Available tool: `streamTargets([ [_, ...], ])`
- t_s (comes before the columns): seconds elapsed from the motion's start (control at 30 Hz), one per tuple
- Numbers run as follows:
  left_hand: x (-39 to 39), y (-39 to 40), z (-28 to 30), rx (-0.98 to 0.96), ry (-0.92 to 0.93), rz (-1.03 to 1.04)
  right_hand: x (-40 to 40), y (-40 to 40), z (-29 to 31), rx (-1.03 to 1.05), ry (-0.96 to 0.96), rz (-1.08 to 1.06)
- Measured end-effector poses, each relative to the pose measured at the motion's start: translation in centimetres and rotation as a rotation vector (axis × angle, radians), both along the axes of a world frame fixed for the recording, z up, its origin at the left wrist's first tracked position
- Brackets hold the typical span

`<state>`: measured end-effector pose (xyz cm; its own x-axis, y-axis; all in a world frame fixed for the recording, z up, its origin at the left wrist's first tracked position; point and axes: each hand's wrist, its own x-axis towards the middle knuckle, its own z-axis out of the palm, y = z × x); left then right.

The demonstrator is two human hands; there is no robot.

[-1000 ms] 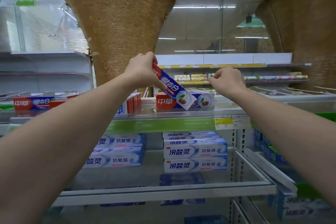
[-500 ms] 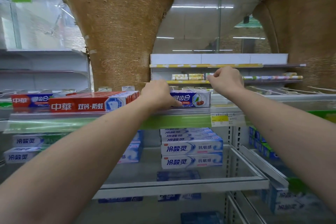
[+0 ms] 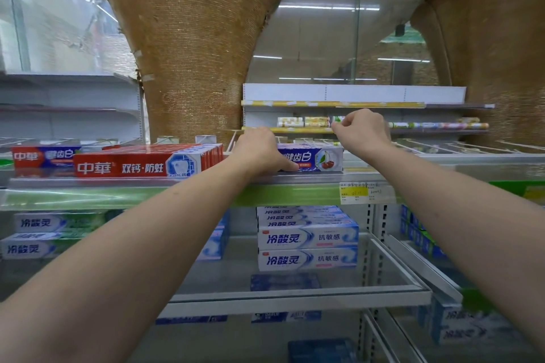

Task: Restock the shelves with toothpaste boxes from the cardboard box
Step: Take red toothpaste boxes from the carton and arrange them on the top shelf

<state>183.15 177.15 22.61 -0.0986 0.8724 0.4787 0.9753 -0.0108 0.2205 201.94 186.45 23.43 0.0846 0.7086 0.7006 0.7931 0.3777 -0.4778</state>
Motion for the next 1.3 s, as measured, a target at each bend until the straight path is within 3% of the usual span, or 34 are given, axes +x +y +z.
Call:
streamTargets([
  [0.4,0.1,0.9,0.0,0.029,-0.074,0.03,-0.8,-0.2,-0.1,-0.001,-0.041,0.059],
  [0.6,0.1,1.2,0.3,-0.013,0.03,0.118,-2.0,-1.2,0.5,0.046,-0.134,0.105],
  [0.9,-2.0,-1.5,2.9,0.337,-0.002,0.289,-5.5,-3.1,1.2,0.05,-0.23,0.268],
  [1.3,-9.5,-12.0,2.2,0.382,0.016,0.607,-16.7,-10.0,1.9,0.262,-0.283,0.64],
])
